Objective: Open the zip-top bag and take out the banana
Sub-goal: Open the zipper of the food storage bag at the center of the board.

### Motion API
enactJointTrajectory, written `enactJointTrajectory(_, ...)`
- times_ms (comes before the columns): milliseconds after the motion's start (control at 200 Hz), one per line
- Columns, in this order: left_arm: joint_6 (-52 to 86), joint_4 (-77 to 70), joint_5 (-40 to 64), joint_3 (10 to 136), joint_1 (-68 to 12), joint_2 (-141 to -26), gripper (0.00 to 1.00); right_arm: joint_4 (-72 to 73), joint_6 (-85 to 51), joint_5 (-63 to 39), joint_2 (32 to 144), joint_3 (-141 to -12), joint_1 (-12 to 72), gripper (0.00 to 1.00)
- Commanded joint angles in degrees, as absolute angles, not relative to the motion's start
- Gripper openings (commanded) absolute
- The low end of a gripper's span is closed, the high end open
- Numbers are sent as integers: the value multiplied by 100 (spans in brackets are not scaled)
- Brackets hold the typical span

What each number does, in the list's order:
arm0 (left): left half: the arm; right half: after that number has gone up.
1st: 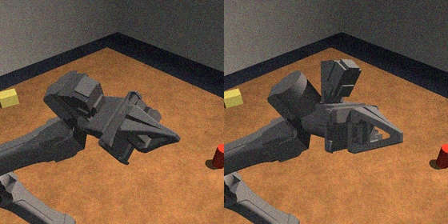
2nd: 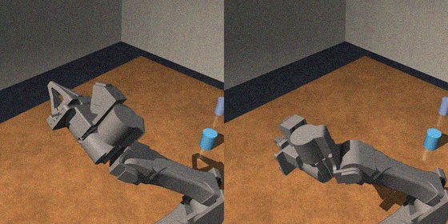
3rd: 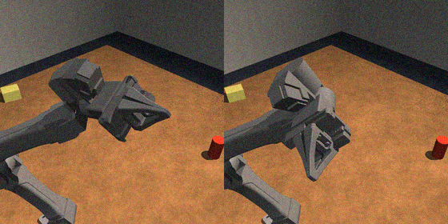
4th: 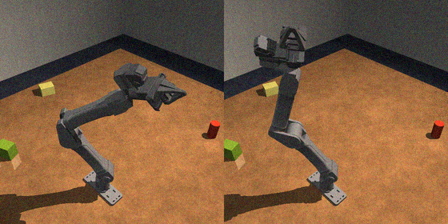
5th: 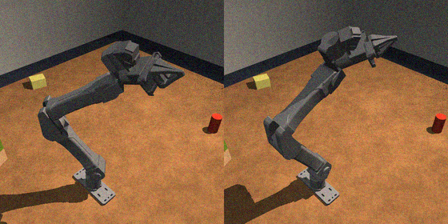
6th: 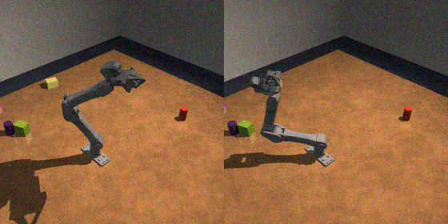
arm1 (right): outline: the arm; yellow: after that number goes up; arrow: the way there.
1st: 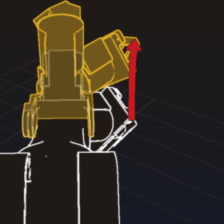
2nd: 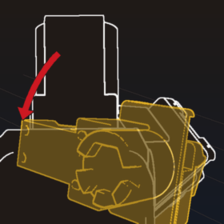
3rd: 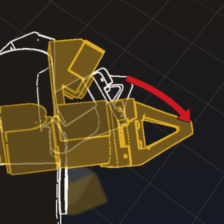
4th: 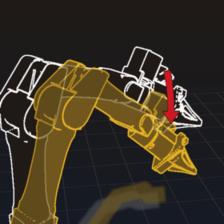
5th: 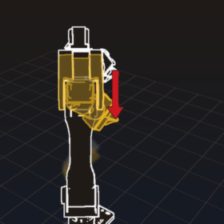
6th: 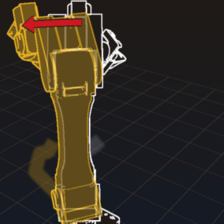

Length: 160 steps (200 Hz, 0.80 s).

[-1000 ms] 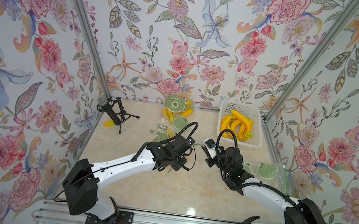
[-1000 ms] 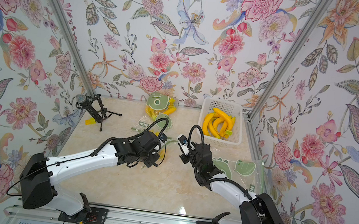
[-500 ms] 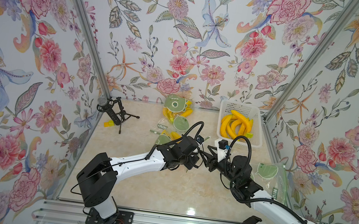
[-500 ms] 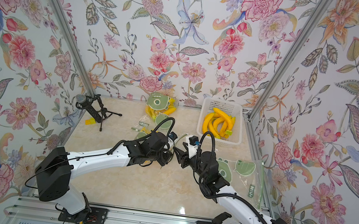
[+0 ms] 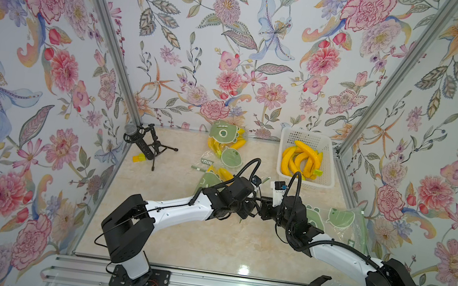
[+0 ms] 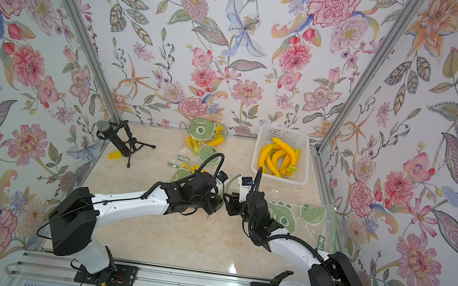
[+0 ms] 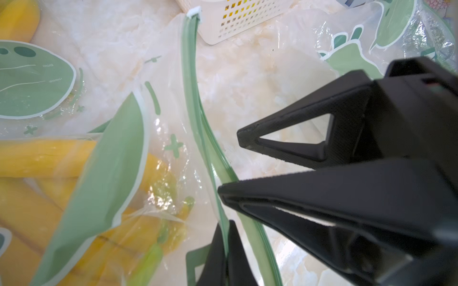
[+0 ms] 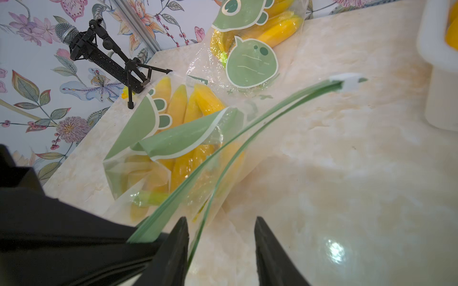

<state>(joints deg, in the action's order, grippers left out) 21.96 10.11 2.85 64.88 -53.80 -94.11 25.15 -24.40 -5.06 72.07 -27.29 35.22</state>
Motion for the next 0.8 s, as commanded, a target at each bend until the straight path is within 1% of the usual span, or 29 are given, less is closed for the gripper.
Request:
enactJointTrajectory(0, 2328, 853, 326, 6416, -5440, -9374, 0, 2682, -2737, -506, 7409, -2845, 3533, 40)
enactJointTrajectory(100, 2320, 887, 198, 6416, -5440, -9331, 0, 2424, -2829, -436, 7596, -3031, 3542, 31)
enactJointTrajectory(220, 2397, 1184, -435, 6475, -5440, -9259, 0, 1747, -3041, 232, 7597, -3090, 3545, 16)
enactJointTrajectory(310, 2441, 1202, -837, 6439, -5440, -9110, 0, 1470, -3172, 514, 7534, -2923, 3557, 14)
enactJointTrajectory(450, 2495, 900, -1032, 6278, -5440, -8699, 0, 1102, -3219, 547, 7585, -2773, 3642, 10)
enactJointTrajectory(535, 2511, 732, -1123, 6169, -5440, -8559, 0, 1028, -3249, 572, 7498, -2644, 3681, 9)
enactJointTrajectory(620, 2516, 618, -1067, 6062, -5440, -8504, 0, 897, -3219, 633, 7274, -2618, 3683, 12)
enactJointTrajectory(701, 2541, 488, -897, 5950, -5449, -8499, 0, 726, -3047, 662, 6959, -2712, 3680, 17)
enactJointTrajectory(796, 2571, 342, -756, 5813, -5483, -8473, 0, 713, -2708, 470, 6495, -2844, 3678, 23)
